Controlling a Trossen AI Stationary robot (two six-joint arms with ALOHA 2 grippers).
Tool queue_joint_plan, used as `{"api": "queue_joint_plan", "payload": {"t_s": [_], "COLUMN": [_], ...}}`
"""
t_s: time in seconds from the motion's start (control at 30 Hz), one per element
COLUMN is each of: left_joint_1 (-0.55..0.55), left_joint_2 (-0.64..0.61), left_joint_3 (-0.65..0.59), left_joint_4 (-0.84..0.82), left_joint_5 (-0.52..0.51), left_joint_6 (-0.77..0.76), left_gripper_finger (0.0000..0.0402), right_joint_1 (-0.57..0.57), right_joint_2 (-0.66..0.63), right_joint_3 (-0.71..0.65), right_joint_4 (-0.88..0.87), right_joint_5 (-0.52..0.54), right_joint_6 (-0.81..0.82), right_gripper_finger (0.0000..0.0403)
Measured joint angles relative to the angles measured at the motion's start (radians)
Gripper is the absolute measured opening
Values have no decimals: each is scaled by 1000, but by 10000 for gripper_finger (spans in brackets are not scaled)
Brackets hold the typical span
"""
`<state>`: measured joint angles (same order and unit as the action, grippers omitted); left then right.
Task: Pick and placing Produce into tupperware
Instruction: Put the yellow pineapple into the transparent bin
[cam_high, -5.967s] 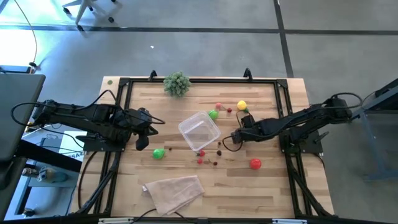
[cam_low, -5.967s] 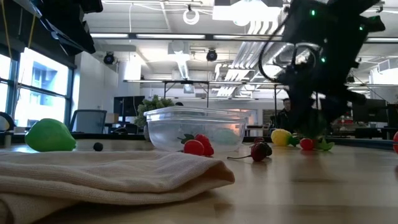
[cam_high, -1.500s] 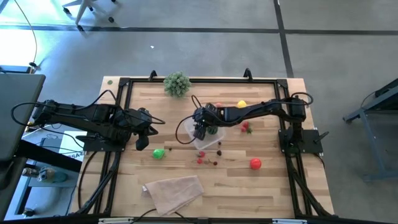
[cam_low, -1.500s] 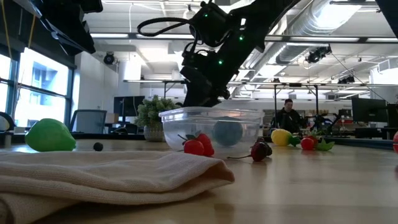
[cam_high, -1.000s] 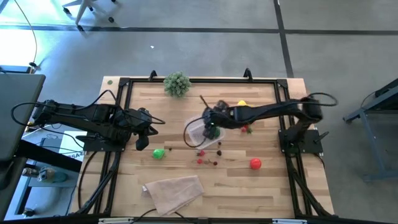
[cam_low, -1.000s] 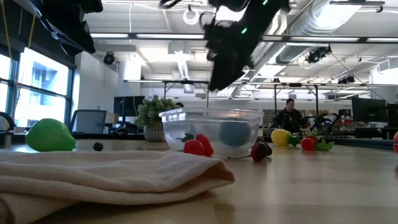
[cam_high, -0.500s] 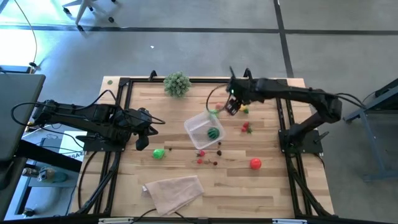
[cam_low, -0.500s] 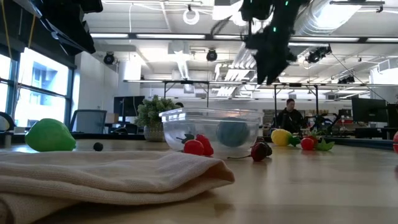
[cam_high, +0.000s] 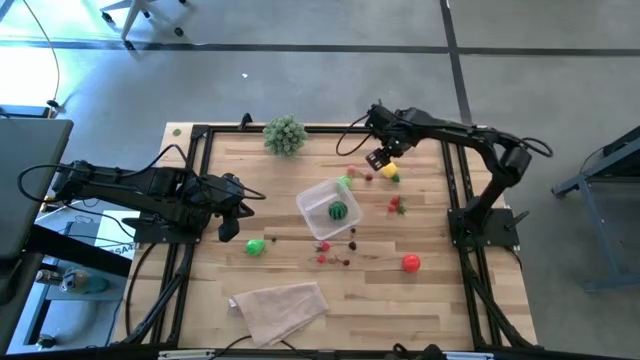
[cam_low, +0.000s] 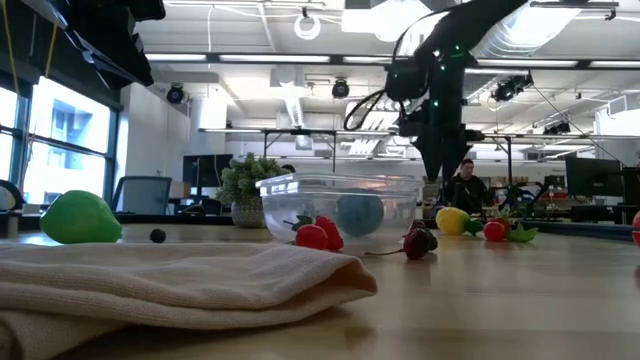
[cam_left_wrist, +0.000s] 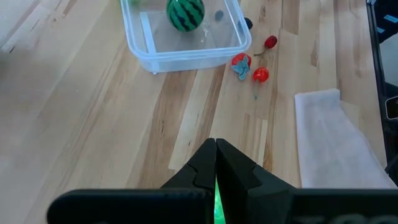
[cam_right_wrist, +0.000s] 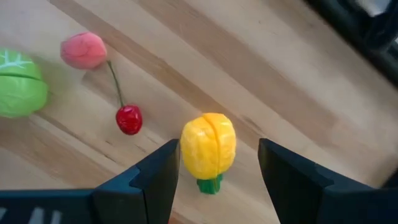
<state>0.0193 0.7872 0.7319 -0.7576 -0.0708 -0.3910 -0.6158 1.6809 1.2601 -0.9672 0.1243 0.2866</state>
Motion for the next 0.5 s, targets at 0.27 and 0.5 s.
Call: {"api": "queue_joint_plan", "payload": {"t_s": [0.27,0.5], "left_joint_1": [0,0], "left_joint_2": [0,0], "left_joint_3": [0,0], "left_joint_4": [0,0], "left_joint_5": [0,0], "left_joint_6": [0,0], "left_gripper_finger": [1,1], "right_joint_1": [-60,-66], "right_joint_2": [-80,-104], "right_joint_3": [-229,-328], "right_joint_4": [257,342], "right_joint_5": [-140,-163], "right_joint_6": [-46,-74], "right_gripper_finger": [209,209]}}
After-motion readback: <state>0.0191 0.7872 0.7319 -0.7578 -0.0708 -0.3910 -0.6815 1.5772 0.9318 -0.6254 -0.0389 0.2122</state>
